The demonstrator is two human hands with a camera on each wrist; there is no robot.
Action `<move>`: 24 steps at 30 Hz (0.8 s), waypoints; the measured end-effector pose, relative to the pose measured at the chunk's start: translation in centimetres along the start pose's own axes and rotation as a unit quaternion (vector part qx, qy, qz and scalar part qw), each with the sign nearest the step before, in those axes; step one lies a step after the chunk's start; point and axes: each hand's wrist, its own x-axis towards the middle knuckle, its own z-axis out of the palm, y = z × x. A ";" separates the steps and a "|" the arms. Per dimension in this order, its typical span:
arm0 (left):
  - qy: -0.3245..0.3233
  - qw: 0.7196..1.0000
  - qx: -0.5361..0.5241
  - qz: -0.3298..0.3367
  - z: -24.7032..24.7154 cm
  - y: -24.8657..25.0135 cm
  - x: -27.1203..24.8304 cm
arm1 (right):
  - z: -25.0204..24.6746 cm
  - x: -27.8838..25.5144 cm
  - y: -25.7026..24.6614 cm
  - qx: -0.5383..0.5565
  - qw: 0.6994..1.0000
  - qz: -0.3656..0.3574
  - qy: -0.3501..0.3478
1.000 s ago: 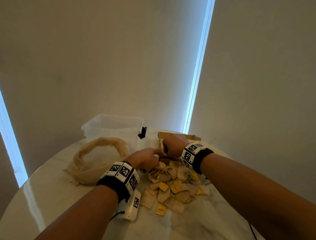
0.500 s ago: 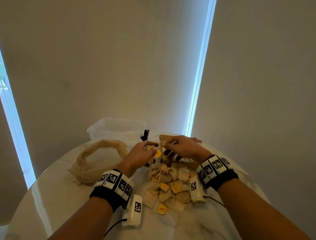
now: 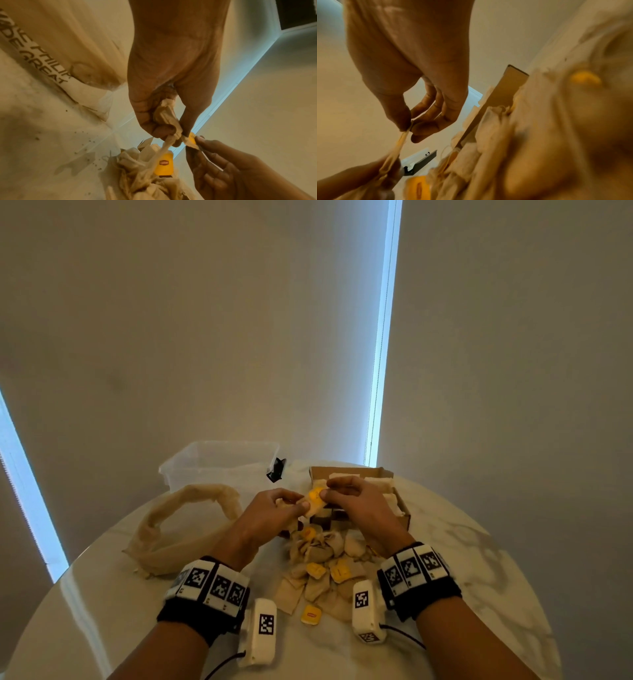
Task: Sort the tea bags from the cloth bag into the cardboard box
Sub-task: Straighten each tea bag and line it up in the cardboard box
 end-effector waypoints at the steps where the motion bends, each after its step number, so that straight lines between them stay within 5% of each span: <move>1: -0.007 1.000 -0.005 -0.008 0.1 0.0 0.1 | 0.1 0.1 0.2 0.003 1.000 -0.003 0.003; 9: -0.027 0.996 -0.075 -0.051 -0.5 -1.1 -1.0 | -0.8 0.4 0.4 -0.030 0.995 -0.066 0.063; 15: -0.038 0.972 -0.221 -0.070 -0.6 -0.3 -1.9 | -0.5 -0.1 0.1 -0.077 0.994 -0.075 -0.001; 24: -0.032 0.911 -0.401 -0.092 -0.4 1.4 -2.1 | -1.9 -0.5 -0.2 -0.213 0.971 0.025 -0.104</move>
